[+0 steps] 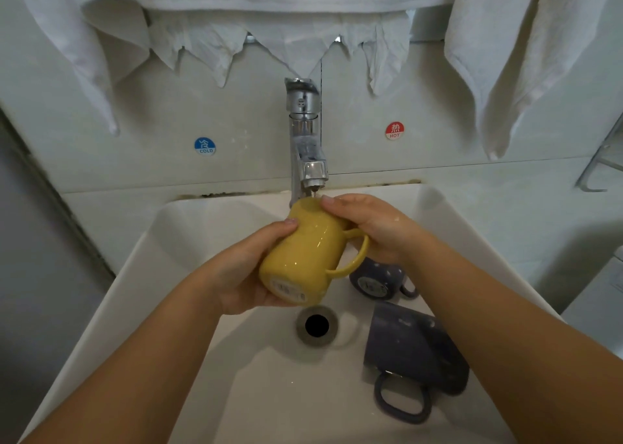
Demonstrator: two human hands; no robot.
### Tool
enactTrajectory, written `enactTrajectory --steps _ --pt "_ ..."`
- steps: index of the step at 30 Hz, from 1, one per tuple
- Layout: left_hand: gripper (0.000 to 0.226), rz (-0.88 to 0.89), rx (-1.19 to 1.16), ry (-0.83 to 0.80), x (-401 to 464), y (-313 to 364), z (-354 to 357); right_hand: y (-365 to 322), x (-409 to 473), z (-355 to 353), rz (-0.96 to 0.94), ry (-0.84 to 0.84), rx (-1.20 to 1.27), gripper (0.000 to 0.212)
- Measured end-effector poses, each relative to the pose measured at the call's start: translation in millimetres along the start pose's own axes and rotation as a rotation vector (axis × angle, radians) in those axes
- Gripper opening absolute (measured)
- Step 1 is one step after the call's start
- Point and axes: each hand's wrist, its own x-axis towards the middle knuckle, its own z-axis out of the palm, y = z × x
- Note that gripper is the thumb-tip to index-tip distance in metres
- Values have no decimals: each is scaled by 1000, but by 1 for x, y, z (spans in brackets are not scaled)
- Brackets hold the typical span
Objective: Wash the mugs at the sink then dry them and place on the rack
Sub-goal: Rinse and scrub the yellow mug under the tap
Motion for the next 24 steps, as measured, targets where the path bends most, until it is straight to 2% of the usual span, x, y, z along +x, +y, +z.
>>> enactTrajectory --steps 2,5,7,11,14,16,18,21,24 --pt "56 2 -27 -22 -2 -2 -1 -2 1 6 4 -10 -32 25" --pt "57 55 -71 34 1 -2 -3 2 7 16 -34 193 -206 27" --pt "56 104 -137 100 4 0 -5 9 8 19 11 285 -141 36" --pt "65 190 -214 156 8 2 -8 22 0 32 174 71 60 47" --pt "85 164 -140 158 12 -4 -9 24 5 38 183 107 142 57" --pt "101 142 -39 167 13 -7 -9 21 6 39 220 170 60 52" --pt "107 127 49 188 12 -6 -12 18 7 37 234 211 -34 38" --pt "92 99 105 177 8 -3 -14 16 5 34 106 202 -189 27" --pt "82 168 115 154 6 -3 -12 14 3 34 18 165 -183 15"
